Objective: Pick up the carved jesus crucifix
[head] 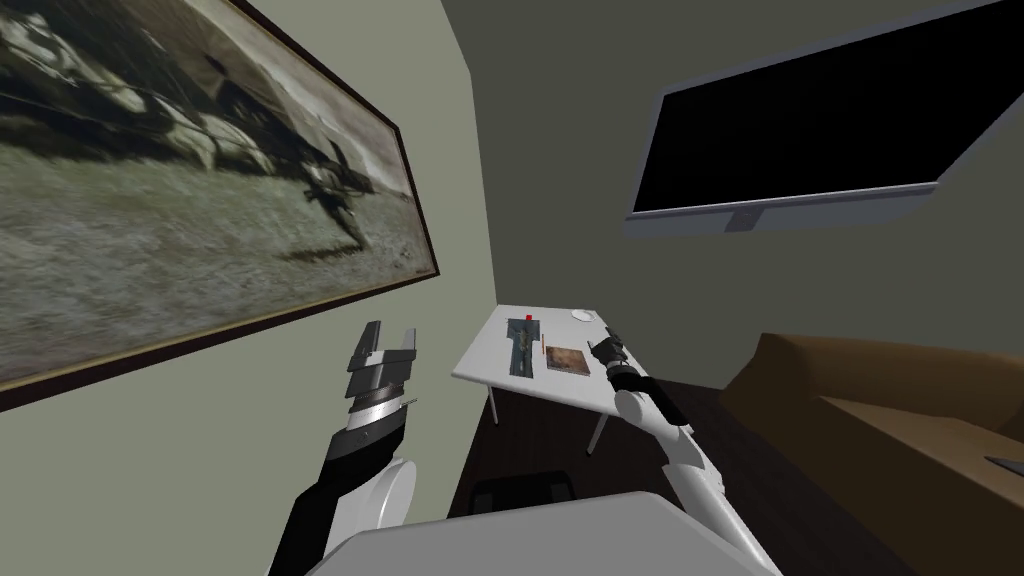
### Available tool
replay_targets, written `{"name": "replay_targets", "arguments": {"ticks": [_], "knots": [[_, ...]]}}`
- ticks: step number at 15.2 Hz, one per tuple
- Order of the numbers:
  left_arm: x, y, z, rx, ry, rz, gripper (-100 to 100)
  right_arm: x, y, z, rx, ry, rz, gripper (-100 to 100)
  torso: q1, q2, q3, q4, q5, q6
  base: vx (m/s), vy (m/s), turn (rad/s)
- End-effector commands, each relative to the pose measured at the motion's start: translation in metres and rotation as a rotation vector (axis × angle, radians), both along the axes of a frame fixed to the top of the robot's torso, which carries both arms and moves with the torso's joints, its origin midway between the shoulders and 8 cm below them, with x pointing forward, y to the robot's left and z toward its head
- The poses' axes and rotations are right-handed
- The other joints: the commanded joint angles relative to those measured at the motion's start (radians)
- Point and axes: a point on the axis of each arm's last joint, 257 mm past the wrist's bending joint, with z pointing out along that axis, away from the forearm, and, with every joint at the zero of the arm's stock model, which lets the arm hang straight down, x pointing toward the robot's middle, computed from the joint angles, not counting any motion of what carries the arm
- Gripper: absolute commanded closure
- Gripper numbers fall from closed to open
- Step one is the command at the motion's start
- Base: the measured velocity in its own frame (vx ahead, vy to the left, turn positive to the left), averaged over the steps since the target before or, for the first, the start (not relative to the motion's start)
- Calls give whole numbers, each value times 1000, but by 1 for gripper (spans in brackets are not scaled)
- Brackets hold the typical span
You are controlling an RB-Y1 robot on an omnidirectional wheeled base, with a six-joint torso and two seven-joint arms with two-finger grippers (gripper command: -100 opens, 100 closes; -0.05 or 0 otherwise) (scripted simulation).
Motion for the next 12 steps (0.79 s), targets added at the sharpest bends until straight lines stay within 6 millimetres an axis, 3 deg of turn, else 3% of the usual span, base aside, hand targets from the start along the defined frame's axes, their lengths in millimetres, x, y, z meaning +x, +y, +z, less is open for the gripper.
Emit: {"name": "replay_targets", "arguments": {"ticks": [1, 5, 6, 8, 9, 12], "knots": [[0, 0, 0, 0, 0, 0, 0, 5, -3, -15, 60, 29, 7, -100, 0, 0, 0, 0, 0, 0, -33, -57, 187], [0, 0, 0, 0, 0, 0, 0, 11, -4, -32, 137, 60, 14, -100, 0, -1, 0, 0, 0, 0, -29, -50, 107], [0, 0, 0, 0, 0, 0, 0, 17, -4, -46, 189, 91, 24, -100, 0, -1, 0, 0, 0, 1, -41, -57, 171], [0, 0, 0, 0, 0, 0, 0, 17, -4, -49, 212, 91, 23, -100, 0, 0, 0, 0, 0, 0, -32, -54, 132], [0, 0, 0, 0, 0, 0, 0, 22, -3, -63, 270, 120, 32, -100, 0, -1, 0, 0, 0, 1, -34, -52, 163], [0, 0, 0, 0, 0, 0, 0, 27, 1, -80, 364, 146, 45, -100, 0, -1, 0, 0, 0, 0, -42, -63, 212]]}}
